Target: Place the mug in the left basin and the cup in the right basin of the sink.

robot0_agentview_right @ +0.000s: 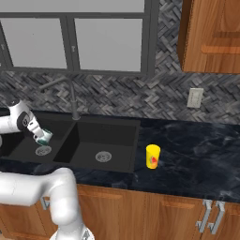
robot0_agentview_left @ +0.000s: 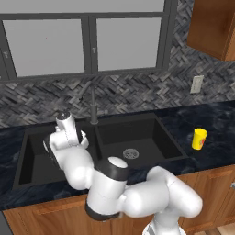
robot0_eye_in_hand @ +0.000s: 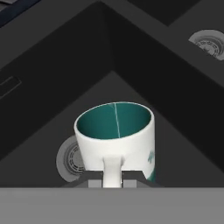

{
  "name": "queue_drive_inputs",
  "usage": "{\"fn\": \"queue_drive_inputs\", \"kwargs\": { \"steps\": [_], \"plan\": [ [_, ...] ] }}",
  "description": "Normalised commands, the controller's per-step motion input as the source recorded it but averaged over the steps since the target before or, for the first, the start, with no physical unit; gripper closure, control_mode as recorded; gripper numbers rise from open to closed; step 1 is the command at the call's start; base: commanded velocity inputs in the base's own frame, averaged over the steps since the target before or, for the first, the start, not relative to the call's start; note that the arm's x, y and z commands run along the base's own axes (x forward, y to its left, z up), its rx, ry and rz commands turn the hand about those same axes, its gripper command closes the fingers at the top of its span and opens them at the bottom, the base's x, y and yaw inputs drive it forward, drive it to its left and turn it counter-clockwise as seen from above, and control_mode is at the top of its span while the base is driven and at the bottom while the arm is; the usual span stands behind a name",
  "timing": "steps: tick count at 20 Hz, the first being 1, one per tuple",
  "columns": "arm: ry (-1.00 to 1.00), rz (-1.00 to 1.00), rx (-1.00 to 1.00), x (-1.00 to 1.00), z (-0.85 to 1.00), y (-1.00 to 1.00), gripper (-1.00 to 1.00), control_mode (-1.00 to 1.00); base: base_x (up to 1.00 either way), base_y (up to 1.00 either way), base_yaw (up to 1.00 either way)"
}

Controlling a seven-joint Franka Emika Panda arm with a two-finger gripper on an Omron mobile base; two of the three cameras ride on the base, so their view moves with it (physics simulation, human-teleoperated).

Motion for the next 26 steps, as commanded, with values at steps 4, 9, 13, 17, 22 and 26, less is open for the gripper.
{"fn": "queue_drive_inputs", "kwargs": {
  "steps": [4,9,13,17,22,26],
  "plan": [
    [-0.01,0.00,-0.03,0.25,-0.32,0.00,1.00,-1.00,0.00,0.00,0.00],
    [-0.04,0.00,-0.04,0.24,-0.27,0.00,1.00,-1.00,0.00,0.00,0.00],
    [-0.01,0.00,-0.04,0.24,-0.27,0.00,1.00,-1.00,0.00,0.00,0.00],
    [0.00,0.00,-0.03,0.19,-0.29,0.00,1.00,-1.00,0.00,0.00,0.00],
    [0.00,0.00,-0.03,0.17,-0.30,0.00,1.00,-1.00,0.00,0.00,0.00],
    [0.00,0.00,-0.03,0.13,-0.30,0.04,1.00,-1.00,0.00,0.00,0.00]
  ]
}}
